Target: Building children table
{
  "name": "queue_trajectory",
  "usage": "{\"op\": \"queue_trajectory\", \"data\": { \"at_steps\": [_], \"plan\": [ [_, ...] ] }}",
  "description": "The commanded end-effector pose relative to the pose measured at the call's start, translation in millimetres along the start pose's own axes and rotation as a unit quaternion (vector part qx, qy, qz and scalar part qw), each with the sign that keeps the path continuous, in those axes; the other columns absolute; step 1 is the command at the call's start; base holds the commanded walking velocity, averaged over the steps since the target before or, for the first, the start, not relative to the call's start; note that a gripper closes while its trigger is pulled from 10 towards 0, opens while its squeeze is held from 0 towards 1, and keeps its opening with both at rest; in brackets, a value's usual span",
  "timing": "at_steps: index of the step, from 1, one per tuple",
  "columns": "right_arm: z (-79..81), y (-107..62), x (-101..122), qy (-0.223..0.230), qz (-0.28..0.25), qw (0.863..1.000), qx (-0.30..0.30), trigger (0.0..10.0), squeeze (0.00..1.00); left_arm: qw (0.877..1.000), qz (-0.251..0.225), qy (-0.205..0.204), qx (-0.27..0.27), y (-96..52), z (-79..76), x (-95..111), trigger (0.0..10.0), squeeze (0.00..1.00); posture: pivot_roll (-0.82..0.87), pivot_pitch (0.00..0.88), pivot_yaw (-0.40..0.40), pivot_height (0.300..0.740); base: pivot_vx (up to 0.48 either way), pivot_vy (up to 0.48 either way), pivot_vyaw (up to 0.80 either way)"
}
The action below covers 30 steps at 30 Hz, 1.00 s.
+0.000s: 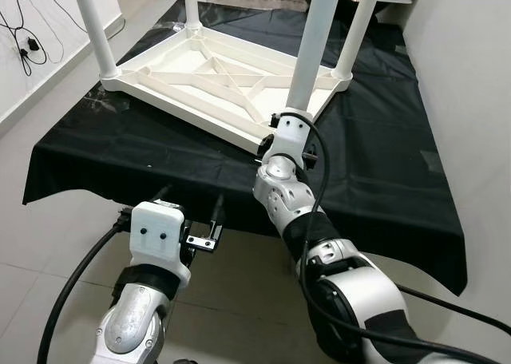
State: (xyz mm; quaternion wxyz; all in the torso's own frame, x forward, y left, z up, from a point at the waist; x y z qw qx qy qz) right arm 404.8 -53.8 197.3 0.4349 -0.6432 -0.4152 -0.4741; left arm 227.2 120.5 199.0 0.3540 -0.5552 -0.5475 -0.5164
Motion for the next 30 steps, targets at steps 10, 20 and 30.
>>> {"op": "queue_trajectory", "data": {
  "at_steps": [10, 20, 30],
  "plan": [
    [-22.4, -36.4, -63.2, -0.079, 0.052, 0.979, 0.18, 10.0, 0.0, 1.0, 0.007, 0.008, 0.001, 2.8, 10.3, -5.6, 10.0, 0.0, 0.03, 0.094, -0.026, 0.74, 0.0, 0.0, 0.0],
    [-85.3, -59.7, -95.5, -0.139, -0.086, 0.946, 0.279, 10.0, 0.0, 0.996, 0.068, 0.003, 0.052, -26.3, 24.7, -39.3, 10.0, 0.0, 0.02, 0.052, -0.02, 0.74, 0.0, 0.0, 0.0],
    [-69.6, -82.6, -107.8, -0.079, -0.082, 0.943, 0.313, 10.0, 0.0, 0.983, 0.137, -0.005, 0.119, -65.7, 37.0, -75.0, 10.0, 0.0, 0.03, 0.01, -0.016, 0.74, 0.0, 0.0, -0.32]
  ]
}}
Point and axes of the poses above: a point about 5 cm out from each wrist's last joint towards the gripper, its own y axis pointing out of the wrist towards the gripper, its own x axis along the axis of the wrist's last joint, z = x × y, the point moved 2 cm from there along y, pointing out of the wrist towards the gripper, and after that the axes turned 15 degrees about -y, right-handed, at the moved point
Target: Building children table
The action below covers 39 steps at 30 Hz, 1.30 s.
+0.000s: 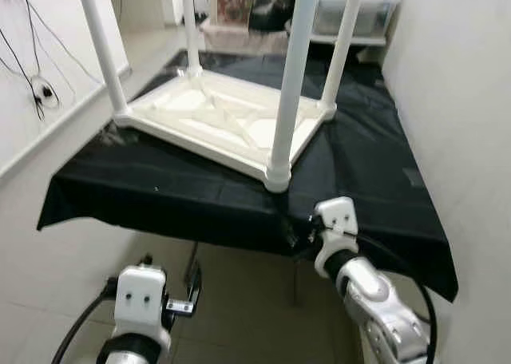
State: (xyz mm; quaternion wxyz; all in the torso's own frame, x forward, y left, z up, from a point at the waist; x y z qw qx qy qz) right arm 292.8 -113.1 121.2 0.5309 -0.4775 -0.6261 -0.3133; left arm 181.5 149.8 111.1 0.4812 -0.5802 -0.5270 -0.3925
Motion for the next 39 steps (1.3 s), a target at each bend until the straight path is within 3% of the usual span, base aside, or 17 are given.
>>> {"op": "queue_trajectory", "data": {
  "at_steps": [1, 15, 39],
  "plan": [
    [10.8, -4.2, -3.7, -0.001, 0.008, 1.0, 0.029, 10.0, 0.0, 1.0, 0.005, -0.004, 0.002, -0.4, -1.8, -6.1, 10.0, 0.0, 0.03, 0.0, -0.019, 0.74, 0.0, 0.0, -0.77],
    [19.9, 0.6, -18.8, 0.0, 0.005, 0.998, 0.059, 10.0, 0.0, 1.0, 0.003, -0.012, -0.005, 6.6, -6.0, -14.1, 10.0, 0.0, 0.02, 0.0, -0.018, 0.74, -0.017, 0.0, -0.11],
    [21.4, 7.8, -25.1, 0.0, 0.011, 0.998, 0.068, 10.0, 0.0, 1.0, -0.001, 0.001, -0.012, 11.0, -7.0, -18.6, 10.0, 0.0, 0.02, 0.0, -0.023, 0.74, -0.372, 0.0, 0.0]
  ]
}}
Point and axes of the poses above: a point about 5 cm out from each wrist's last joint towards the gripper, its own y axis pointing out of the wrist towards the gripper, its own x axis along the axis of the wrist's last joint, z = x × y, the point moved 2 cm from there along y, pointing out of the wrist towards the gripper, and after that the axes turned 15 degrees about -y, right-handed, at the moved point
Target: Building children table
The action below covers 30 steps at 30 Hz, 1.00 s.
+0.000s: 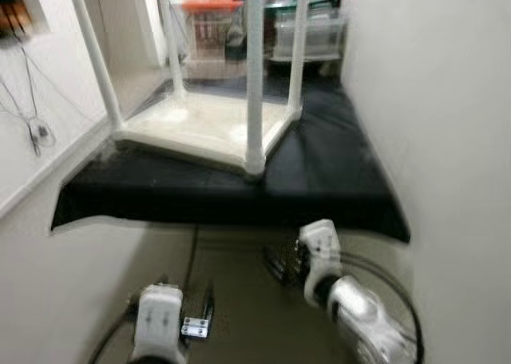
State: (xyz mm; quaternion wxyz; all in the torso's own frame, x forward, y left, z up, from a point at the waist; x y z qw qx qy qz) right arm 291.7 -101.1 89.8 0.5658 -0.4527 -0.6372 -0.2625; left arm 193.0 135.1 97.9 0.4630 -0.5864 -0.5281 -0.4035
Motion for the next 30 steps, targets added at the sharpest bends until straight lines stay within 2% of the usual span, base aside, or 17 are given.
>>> {"op": "queue_trajectory", "data": {
  "at_steps": [1, 7, 10, 19, 30],
  "plan": [
    [2.2, 1.9, 2.1, 0.0, -0.007, 1.0, 0.005, 10.0, 0.0, 1.0, 0.008, 0.007, 0.007, -1.6, 4.6, -3.8, 10.0, 0.0, 0.02, 0.0, -0.026, 0.74, -0.398, 0.0, 0.0],
    [4.3, 2.1, 3.2, -0.011, -0.013, 1.0, 0.015, 10.0, 0.0, 1.0, 0.007, 0.01, 0.01, -0.9, 4.8, -3.9, 10.0, 0.0, 0.02, 0.0, -0.026, 0.74, -0.341, 0.0, 0.0],
    [8.1, 1.8, 5.5, -0.022, -0.022, 0.999, 0.029, 10.0, 0.0, 1.0, 0.0, 0.011, 0.01, -0.1, 4.5, -1.5, 10.0, 0.0, 0.02, 0.0, -0.026, 0.74, 0.0, 0.0, 0.0],
    [9.5, 1.5, 5.6, -0.027, -0.023, 0.999, 0.032, 10.0, 0.0, 1.0, -0.006, 0.01, 0.022, 1.1, 6.1, 1.1, 10.0, 0.0, 0.02, 0.0, -0.032, 0.74, 0.0, 0.0, 0.73],
    [9.2, 1.2, 7.4, -0.021, -0.03, 0.999, 0.032, 10.0, 0.0, 0.999, -0.015, 0.006, 0.03, 2.0, 7.6, 3.6, 10.0, 0.0, 0.02, 0.0, -0.029, 0.74, 0.0, 0.0, 0.0]
  ]
}}
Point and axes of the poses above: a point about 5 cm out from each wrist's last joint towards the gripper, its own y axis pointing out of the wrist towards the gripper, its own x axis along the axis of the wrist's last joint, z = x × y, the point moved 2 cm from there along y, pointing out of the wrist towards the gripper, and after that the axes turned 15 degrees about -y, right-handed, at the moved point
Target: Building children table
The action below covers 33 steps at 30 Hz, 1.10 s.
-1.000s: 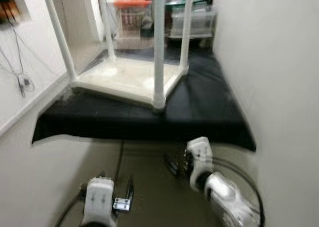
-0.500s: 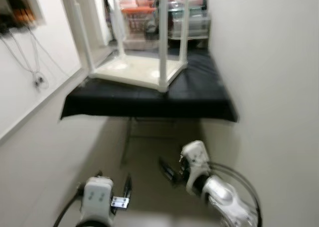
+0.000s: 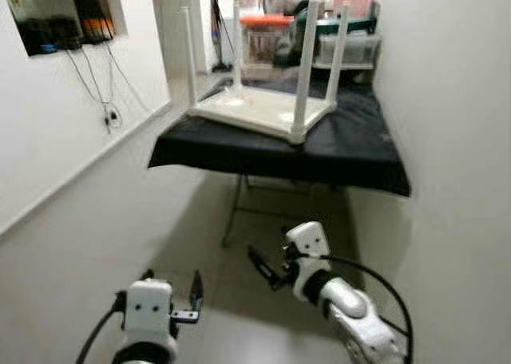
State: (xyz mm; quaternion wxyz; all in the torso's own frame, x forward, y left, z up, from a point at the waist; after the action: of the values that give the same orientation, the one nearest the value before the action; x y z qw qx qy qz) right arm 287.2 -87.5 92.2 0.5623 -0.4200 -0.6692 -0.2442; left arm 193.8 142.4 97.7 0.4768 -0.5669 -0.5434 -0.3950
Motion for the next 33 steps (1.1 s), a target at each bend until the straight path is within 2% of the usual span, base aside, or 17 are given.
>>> {"op": "queue_trajectory", "data": {
  "at_steps": [1, 20, 33],
  "plan": [
    [-4.2, -0.7, 1.6, -0.001, -0.005, 1.0, -0.006, 10.0, 0.0, 1.0, -0.006, 0.003, 0.002, 1.5, 0.4, 2.1, 10.0, 0.0, 0.02, 0.0, -0.029, 0.74, 0.0, 0.0, 0.0],
    [-7.6, -1.3, 1.6, 0.0, -0.009, 1.0, -0.016, 10.0, 0.0, 1.0, 0.0, 0.004, -0.004, 3.3, -2.4, -0.5, 10.0, 0.0, 0.02, 0.0, -0.031, 0.74, 0.0, 0.0, 0.0],
    [-10.4, -2.7, 2.0, 0.011, -0.016, 0.999, -0.028, 10.0, 0.0, 1.0, 0.004, 0.007, -0.01, 3.1, -3.7, -2.5, 10.0, 0.0, 0.02, 0.0, -0.025, 0.74, 0.28, 0.0, 0.0]
  ]
}}
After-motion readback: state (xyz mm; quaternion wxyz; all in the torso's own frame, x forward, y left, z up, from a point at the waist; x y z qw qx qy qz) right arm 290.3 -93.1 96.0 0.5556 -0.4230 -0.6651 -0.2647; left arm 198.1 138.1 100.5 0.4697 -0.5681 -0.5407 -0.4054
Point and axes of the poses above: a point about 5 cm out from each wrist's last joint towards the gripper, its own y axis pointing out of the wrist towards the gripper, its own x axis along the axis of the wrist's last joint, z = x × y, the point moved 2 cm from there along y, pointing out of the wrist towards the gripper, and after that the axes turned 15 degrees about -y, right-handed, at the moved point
